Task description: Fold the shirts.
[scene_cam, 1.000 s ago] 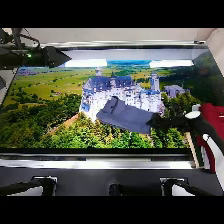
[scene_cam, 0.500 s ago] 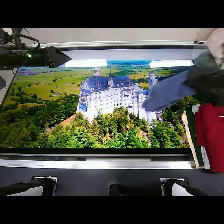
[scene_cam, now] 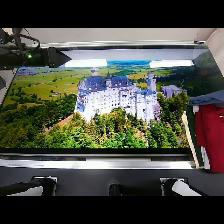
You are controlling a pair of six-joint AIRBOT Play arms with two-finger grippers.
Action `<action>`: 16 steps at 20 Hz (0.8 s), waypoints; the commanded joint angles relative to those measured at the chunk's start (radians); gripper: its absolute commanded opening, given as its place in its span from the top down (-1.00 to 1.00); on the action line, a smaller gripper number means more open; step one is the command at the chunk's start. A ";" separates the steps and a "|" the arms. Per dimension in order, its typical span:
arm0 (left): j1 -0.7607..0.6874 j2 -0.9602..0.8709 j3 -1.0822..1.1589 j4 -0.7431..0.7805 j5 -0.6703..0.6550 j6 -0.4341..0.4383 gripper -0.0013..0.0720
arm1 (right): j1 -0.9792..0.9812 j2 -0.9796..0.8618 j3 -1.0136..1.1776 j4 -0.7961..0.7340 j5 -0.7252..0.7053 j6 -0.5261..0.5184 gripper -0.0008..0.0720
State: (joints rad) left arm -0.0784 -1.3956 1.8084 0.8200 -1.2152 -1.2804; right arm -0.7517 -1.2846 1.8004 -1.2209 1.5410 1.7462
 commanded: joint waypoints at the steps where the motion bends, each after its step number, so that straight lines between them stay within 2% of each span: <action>1: 0.000 0.000 0.000 0.000 0.002 0.026 0.88 | -0.146 0.001 0.061 0.056 0.125 0.064 0.88; 4: 0.000 0.000 0.000 0.000 0.003 0.051 0.89 | -0.245 0.001 0.100 0.054 0.307 0.069 0.88; 6: 0.000 0.000 0.000 0.000 0.006 0.063 0.88 | -0.288 0.021 0.077 0.036 0.312 0.101 0.88; 9: 0.000 0.000 0.000 0.000 0.028 0.081 0.88 | -0.288 0.039 -0.030 -0.054 0.313 0.093 0.88; 11: 0.000 0.000 0.000 0.000 0.037 0.089 0.88 | -0.288 0.077 -0.187 -0.166 0.312 0.051 0.88; 14: 0.000 0.000 0.000 0.000 0.037 0.104 0.89 | -0.288 0.136 -0.436 -0.462 0.315 -0.044 0.88; 15: 0.000 0.000 0.000 0.000 0.037 0.103 0.89 | -0.288 0.148 -0.505 -0.516 0.280 -0.058 0.88; 16: 0.000 0.000 0.000 0.000 0.037 0.103 0.88 | -0.288 0.153 -0.554 -0.497 0.234 -0.056 0.88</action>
State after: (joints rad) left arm -0.0784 -1.3956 1.8084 0.8200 -1.1816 -1.1862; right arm -1.0370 -1.1664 1.4220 -1.5520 1.8290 1.7416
